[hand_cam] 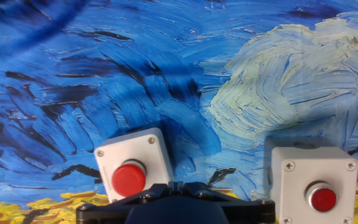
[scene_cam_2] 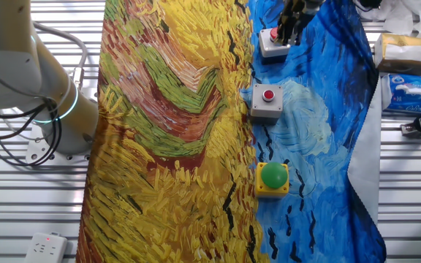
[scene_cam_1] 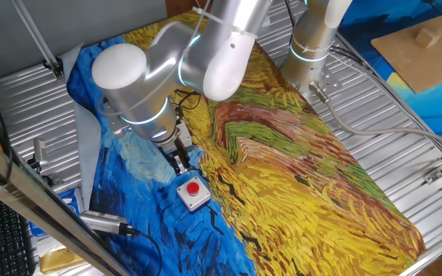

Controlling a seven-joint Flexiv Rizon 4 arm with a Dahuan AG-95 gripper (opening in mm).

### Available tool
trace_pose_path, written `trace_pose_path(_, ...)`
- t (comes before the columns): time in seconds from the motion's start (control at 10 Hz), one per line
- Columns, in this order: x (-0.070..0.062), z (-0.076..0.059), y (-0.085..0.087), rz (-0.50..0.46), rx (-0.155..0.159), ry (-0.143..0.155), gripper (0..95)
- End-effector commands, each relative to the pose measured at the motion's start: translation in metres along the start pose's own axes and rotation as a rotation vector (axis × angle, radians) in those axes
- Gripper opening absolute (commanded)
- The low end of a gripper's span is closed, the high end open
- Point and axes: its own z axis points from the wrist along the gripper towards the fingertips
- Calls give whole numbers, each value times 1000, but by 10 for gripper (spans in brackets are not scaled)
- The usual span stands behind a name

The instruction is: Press three buttons from left to right in sequence

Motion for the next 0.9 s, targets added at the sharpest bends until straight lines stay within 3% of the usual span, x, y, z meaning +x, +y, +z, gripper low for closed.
trace_pose_path(0.1, 1, 0, -1, 0, 2, 2, 0)
trace_pose_path(0.9, 1, -1, 0, -33, -1, 8, 0)
